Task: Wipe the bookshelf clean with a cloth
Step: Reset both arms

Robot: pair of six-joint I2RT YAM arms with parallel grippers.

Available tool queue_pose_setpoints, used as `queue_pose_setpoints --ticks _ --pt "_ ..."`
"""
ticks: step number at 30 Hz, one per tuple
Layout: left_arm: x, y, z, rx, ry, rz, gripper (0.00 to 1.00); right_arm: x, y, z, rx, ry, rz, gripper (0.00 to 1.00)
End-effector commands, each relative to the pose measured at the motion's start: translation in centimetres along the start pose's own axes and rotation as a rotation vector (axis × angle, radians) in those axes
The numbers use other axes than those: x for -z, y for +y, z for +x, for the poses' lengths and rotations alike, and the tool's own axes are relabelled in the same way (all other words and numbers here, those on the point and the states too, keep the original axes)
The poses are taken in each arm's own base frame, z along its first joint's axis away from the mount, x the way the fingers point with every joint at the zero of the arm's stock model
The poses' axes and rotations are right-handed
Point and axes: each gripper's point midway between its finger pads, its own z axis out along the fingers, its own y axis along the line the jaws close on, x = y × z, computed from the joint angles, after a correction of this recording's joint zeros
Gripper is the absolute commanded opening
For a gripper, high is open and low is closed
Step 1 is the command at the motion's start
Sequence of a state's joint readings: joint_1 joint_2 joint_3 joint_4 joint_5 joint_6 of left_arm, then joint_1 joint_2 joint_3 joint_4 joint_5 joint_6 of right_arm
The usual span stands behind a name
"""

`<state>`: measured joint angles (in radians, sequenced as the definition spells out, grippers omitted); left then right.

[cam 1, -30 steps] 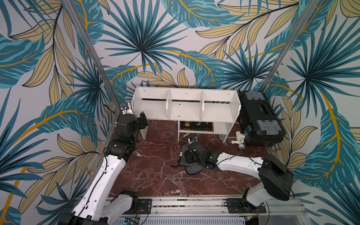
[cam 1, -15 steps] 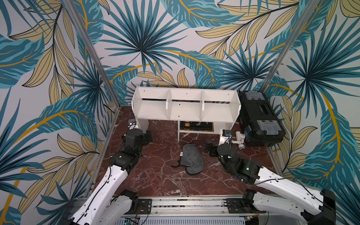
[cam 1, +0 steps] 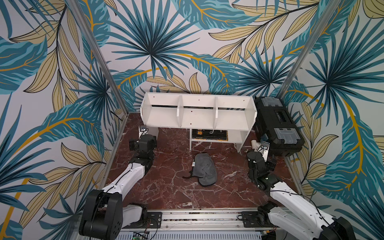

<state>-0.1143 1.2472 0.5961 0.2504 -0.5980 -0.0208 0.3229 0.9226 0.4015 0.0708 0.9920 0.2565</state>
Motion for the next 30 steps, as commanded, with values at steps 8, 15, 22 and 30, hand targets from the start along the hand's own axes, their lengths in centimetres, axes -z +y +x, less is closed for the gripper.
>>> queue_pose_setpoints --ticks 8,15,22,30 --pt "-2.3 -1.8 3.2 0.112 -0.042 0.102 1.0 -4.0 4.1 0.5 -0.089 -0.111 -0.276 0.99" --pt "-2.3 -6.1 3.9 0.011 -0.079 0.314 1.0 -5.3 10.0 0.2 0.051 -0.057 -0.513 0.99" --pt "-1.9 -6.0 4.5 0.02 -0.119 0.307 1.0 -6.8 9.6 2.2 -0.041 -0.067 -0.463 1.0" --pt "-1.8 -6.1 4.7 0.002 -0.118 0.287 1.0 -8.0 9.4 1.9 -0.043 -0.044 -0.406 0.99"
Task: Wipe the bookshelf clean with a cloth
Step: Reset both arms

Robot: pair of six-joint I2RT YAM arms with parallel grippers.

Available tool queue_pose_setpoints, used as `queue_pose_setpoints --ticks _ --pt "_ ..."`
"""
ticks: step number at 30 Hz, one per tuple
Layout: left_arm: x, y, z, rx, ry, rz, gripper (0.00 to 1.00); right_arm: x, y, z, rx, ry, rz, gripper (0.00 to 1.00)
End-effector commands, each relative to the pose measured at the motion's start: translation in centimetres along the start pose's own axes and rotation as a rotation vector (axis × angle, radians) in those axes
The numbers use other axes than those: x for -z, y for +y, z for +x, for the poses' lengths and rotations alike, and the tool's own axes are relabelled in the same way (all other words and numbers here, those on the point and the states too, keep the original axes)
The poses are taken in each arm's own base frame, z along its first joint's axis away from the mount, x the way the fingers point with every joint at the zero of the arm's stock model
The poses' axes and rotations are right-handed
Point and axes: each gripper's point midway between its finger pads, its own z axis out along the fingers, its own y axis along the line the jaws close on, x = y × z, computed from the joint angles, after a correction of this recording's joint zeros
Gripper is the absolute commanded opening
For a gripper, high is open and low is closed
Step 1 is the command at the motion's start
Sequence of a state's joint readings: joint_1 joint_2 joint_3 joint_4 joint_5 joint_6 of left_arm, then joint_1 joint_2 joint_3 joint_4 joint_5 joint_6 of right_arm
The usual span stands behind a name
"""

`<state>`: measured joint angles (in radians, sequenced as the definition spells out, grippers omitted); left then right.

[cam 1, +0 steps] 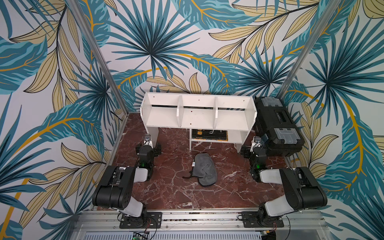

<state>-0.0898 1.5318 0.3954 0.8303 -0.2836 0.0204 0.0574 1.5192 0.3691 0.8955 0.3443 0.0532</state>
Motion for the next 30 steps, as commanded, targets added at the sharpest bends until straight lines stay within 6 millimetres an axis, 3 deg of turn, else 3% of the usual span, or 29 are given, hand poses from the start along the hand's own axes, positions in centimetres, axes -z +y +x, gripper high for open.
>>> queue_pose_setpoints --ticks 1,30 --pt "0.29 -0.14 -0.81 -0.01 -0.029 -0.003 1.0 0.04 0.04 -1.18 -0.027 -0.034 0.003 0.99" --pt "0.27 -0.16 -0.8 -0.009 -0.029 0.0 1.0 -0.02 0.27 -1.15 -0.023 -0.028 -0.008 1.0"
